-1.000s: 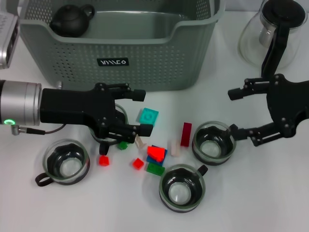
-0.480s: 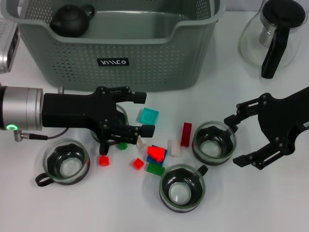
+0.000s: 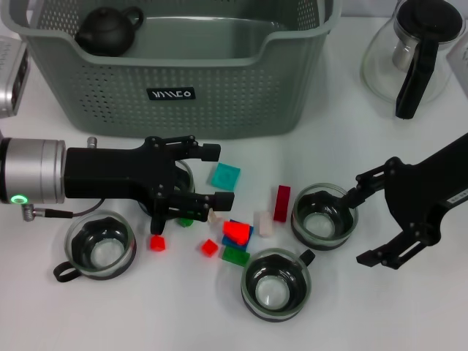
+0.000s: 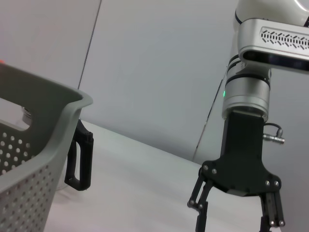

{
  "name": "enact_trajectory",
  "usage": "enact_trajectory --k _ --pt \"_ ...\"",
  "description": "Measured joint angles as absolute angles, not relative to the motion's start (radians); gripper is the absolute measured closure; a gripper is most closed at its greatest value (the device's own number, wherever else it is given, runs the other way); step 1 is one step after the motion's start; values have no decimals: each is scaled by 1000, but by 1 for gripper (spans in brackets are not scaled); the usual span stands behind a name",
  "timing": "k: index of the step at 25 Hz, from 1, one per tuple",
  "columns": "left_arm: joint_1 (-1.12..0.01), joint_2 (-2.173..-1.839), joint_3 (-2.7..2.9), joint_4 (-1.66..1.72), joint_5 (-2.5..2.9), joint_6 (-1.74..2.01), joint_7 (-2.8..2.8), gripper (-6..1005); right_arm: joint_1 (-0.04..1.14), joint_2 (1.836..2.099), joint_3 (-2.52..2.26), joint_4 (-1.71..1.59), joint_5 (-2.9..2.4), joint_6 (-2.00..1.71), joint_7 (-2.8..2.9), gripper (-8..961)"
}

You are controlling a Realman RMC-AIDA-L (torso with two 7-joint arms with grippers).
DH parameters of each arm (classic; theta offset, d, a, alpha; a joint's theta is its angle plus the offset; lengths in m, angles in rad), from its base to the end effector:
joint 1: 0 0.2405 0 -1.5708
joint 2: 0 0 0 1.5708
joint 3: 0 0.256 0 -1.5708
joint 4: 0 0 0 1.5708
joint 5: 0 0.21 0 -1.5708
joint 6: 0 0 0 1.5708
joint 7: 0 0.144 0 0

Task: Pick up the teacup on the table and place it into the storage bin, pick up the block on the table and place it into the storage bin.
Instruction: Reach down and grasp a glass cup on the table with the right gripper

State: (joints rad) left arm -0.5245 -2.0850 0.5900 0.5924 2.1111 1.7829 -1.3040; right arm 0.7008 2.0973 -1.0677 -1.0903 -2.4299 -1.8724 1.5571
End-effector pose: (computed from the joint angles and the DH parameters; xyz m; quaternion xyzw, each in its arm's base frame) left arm -0.2599 0.2922 -0.0080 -0.9406 -0.1944 -0.2764 0.0319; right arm 0.1851 0.3276 0.0003 0.9936 0.0052 0.0782 0.0809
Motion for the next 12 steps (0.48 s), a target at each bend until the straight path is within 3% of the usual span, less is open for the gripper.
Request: enact_trajectory --k 7,12 --pt "-525 -2085 581 590 2110 1782 -1304 63 713 2097 -1130 -1085 -2431 -1831 1557 95" --pt "-523 -2087 581 590 2105 1777 -1304 63 715 2098 -1197 -1079 -2431 -1782 1557 222"
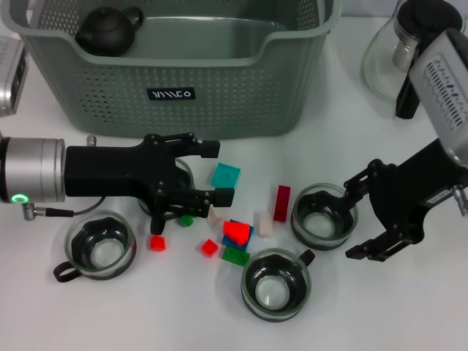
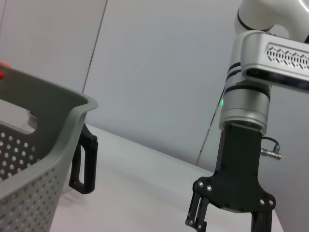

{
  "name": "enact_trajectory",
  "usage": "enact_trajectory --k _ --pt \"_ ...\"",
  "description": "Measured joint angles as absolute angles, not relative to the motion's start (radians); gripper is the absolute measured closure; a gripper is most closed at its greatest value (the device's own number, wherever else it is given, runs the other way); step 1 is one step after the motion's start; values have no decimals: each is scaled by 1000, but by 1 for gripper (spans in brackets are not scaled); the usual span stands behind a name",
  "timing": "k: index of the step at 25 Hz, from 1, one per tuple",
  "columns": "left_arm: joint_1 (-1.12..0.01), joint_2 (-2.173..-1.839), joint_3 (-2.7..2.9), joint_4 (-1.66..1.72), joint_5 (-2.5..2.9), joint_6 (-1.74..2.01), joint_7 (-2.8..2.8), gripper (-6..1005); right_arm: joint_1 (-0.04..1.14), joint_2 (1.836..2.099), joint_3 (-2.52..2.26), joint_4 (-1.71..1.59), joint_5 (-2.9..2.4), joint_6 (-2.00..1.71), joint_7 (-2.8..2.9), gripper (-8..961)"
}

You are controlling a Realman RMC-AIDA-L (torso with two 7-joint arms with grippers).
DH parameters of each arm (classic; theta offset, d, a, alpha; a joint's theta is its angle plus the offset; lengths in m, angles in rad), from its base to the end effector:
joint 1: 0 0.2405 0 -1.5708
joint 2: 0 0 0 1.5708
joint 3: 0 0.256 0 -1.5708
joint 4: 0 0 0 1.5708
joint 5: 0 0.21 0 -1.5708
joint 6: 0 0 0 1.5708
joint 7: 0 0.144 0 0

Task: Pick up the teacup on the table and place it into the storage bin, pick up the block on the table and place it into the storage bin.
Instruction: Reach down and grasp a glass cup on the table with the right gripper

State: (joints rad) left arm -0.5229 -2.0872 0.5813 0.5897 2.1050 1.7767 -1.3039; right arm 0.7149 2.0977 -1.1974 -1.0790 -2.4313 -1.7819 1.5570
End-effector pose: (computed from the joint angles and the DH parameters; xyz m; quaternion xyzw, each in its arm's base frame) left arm -0.2603 0.2929 -0.0080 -0.9383 -0.1977 -0.2812 0.0380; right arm 0.1785 0.3326 -0.0181 0.9890 0.0461 0.1158 0.0793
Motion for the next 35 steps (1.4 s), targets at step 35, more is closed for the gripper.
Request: enact_trajectory --k 35 --pt "-500 -2093 580 569 2103 1746 -1284 64 735 2105 -1621 -1061 -2470 -1533 1717 221"
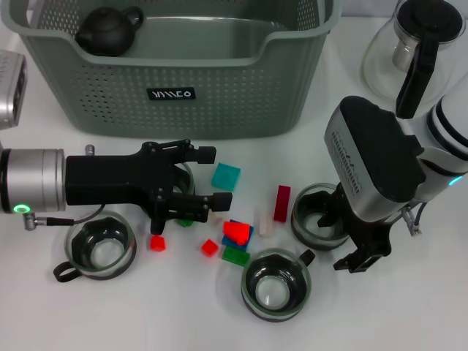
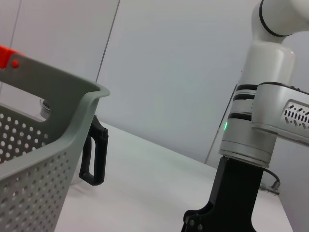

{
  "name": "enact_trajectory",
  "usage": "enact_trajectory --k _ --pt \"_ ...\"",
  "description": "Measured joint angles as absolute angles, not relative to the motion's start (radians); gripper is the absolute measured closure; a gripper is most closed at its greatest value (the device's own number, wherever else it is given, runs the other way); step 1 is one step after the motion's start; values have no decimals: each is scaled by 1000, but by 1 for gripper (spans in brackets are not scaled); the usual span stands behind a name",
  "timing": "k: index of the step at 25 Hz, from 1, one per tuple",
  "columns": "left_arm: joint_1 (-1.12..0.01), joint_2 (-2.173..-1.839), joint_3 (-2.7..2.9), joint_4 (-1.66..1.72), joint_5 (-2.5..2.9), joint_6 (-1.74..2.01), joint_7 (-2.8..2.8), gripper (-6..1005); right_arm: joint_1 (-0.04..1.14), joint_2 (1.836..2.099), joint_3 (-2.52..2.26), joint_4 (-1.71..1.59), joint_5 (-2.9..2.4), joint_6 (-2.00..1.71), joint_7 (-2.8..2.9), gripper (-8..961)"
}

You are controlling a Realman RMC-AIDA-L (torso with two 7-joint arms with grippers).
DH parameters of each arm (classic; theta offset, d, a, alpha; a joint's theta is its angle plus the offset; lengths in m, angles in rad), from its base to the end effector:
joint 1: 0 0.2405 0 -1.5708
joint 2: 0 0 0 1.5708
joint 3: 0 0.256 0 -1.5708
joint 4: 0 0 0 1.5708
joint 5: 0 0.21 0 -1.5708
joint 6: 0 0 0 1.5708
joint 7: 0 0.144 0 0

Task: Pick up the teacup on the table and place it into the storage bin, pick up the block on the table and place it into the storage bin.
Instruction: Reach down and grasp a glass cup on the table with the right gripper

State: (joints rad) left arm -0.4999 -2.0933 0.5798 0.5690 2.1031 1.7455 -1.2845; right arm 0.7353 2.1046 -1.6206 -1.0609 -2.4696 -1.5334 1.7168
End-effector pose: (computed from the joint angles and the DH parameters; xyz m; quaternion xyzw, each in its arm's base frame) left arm -0.2684 0.2874 -0.0141 -0.9349 -0.2112 -0.2808 0.0501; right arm 0.1709 0.3277 -0.0760 0.9620 0.1133 0.2381 0.0712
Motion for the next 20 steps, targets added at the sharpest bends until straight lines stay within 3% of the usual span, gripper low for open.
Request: enact_trajectory --k 6,12,14,20 --pt "-497 -2094 580 569 2103 1746 -1283 64 735 2105 -1624 -1057 -2470 -1522 1738 220" --pt "-497 -2094 580 569 2103 1742 -1282 65 747 2103 -1625 -1053 -2471 -1531 1760 335" --pt "-497 -2094 580 569 2103 1736 -1282 65 747 2103 -1625 -1052 -2471 -1532 1763 544" --pt "-497 -2094 580 568 2102 1732 -1281 65 747 2103 -1624 -1051 -2471 -1539 1769 776"
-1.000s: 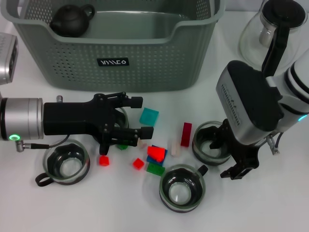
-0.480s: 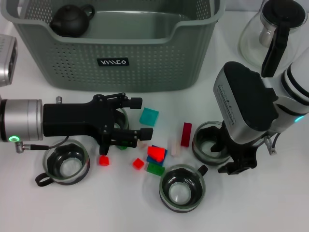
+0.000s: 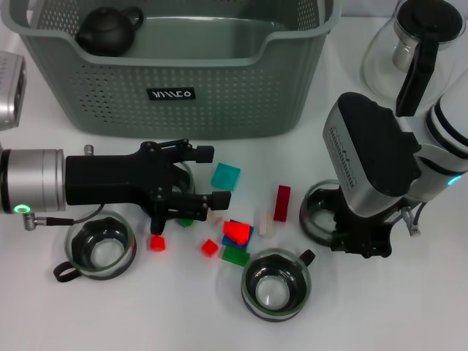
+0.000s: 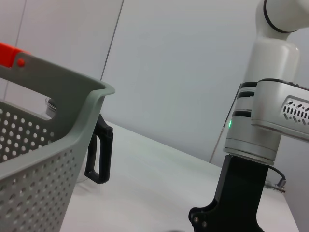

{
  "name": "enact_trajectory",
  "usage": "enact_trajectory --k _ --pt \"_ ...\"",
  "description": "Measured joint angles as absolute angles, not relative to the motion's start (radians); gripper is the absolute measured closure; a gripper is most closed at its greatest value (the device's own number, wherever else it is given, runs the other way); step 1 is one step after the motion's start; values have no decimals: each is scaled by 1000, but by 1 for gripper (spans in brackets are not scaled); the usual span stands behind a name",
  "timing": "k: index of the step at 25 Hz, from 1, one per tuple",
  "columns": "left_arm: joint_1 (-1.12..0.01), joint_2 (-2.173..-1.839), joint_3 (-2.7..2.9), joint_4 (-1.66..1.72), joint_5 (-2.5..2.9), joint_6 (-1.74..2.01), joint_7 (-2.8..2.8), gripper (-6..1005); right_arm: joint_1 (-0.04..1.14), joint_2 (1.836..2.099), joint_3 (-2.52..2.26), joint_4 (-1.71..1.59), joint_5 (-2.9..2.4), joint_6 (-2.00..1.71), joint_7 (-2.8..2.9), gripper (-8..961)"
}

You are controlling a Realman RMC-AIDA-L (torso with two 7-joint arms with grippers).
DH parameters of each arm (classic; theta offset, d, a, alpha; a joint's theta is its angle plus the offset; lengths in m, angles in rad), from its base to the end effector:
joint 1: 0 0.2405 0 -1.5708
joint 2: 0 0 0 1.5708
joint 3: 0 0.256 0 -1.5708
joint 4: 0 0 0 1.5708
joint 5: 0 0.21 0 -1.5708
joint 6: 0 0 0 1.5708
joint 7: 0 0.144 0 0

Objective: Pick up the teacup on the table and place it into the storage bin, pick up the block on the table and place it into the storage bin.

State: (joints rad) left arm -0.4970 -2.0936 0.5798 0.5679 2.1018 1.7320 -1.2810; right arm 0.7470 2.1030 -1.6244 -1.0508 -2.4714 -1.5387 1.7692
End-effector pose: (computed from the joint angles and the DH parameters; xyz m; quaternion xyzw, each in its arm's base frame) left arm -0.2703 0.2881 -0.0146 -0.9348 -0.2131 -0.2783 0.0566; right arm 0.1702 0.3283 -0.0761 0.9629 0.0904 0.2449 0.0691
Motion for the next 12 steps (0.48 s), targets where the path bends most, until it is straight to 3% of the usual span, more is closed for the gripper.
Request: enact_trajectory --k 5,12 --pt "-495 -2093 580 567 2101 1732 -1280 65 747 2103 -1618 -1054 -2471 -1556 1780 899" --pt "-491 -2088 580 568 2101 1738 -1279 65 753 2096 -1530 -1127 -2487 -1679 1811 899"
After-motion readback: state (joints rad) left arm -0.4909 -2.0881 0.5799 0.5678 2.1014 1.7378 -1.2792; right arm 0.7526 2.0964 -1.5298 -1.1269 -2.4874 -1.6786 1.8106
